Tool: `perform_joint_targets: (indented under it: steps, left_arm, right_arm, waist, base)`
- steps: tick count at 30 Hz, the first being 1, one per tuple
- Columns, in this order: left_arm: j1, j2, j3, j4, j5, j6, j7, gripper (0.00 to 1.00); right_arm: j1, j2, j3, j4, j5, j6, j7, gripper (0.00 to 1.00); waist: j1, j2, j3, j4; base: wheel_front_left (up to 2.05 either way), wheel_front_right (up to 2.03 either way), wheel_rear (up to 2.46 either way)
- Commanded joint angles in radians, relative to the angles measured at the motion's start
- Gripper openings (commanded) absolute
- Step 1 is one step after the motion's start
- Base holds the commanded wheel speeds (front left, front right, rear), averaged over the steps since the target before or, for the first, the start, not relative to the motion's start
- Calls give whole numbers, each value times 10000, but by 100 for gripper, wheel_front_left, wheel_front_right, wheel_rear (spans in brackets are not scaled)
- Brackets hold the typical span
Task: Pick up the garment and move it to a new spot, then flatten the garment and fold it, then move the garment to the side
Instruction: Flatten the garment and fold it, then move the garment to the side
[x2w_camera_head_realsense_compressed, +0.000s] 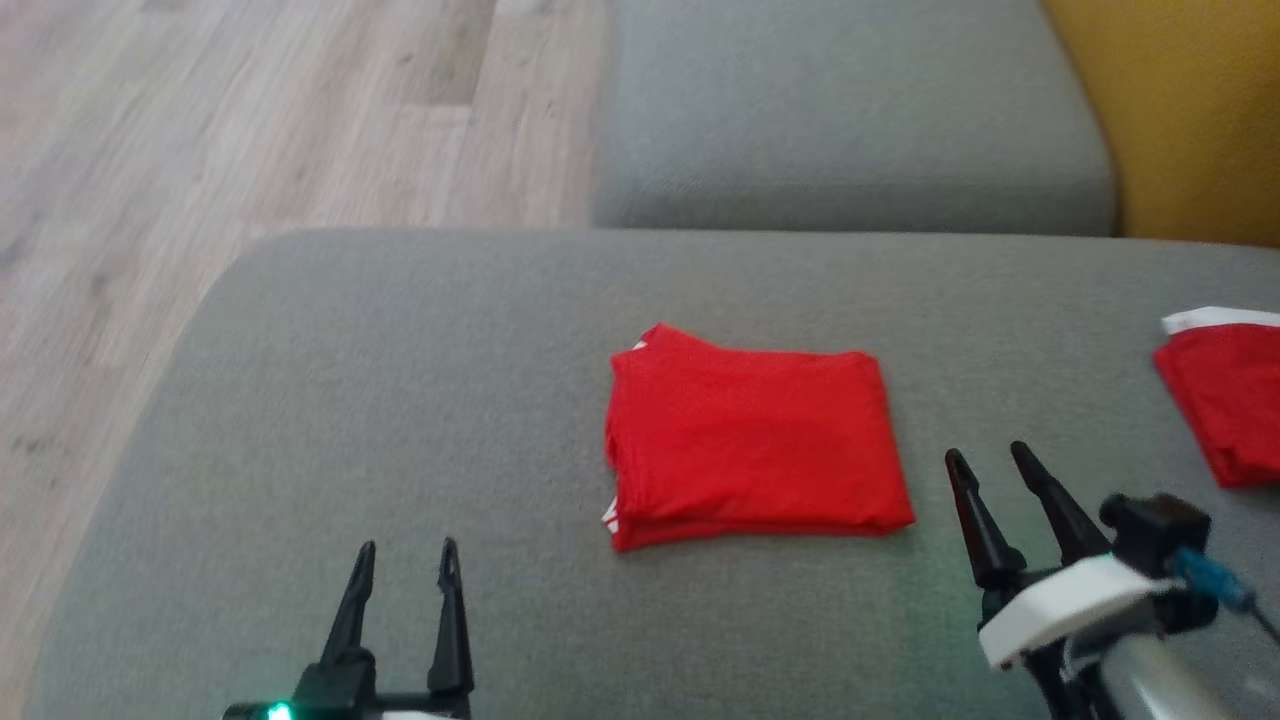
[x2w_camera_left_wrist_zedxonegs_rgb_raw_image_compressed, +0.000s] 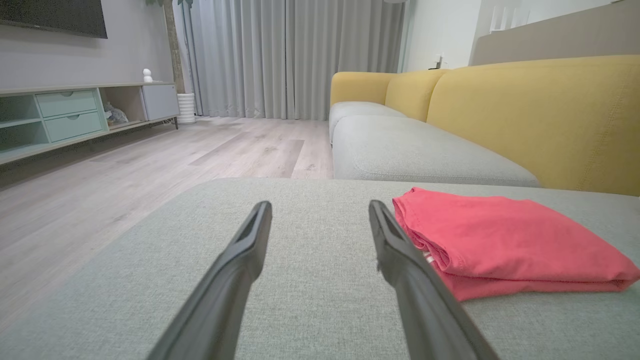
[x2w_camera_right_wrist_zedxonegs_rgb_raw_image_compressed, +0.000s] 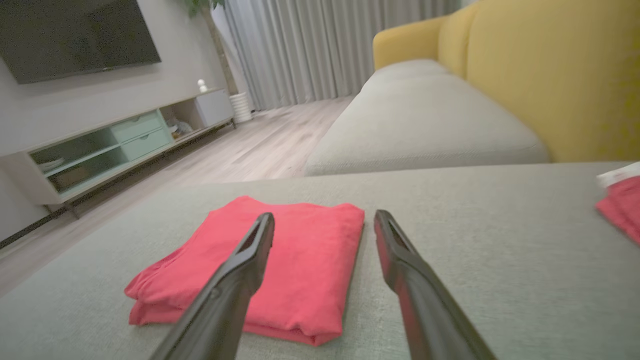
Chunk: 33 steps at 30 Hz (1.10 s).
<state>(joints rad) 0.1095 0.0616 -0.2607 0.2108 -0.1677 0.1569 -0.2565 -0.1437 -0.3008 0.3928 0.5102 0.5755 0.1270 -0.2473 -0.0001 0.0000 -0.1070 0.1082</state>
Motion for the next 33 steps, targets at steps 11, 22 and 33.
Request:
perform_joint_targets:
  steps: [11,22,33]
  left_arm:
    - [205,17,1031,187,192,-163,-53,100]
    - [284,-31,1191,409,455,-337,-53,100]
    - [305,-67,1195,566,618,-491,-53,100]
  right_arm:
    - [2806,1816,-2184,-2628,-3215,37,-143,100]
    - [2935,1958,-2286,-2695,-3366,37,-144,100]
    - [2954,2006,-2336,-2711,-3336,37,-145,100]
  waist:
    - [1,0,-722,-744]
    - [1,0,-802,-787]
    - [1,0,-721,-617]
  base:
    - [0,0,0]
    - [0,0,0]
    - [0,0,0]
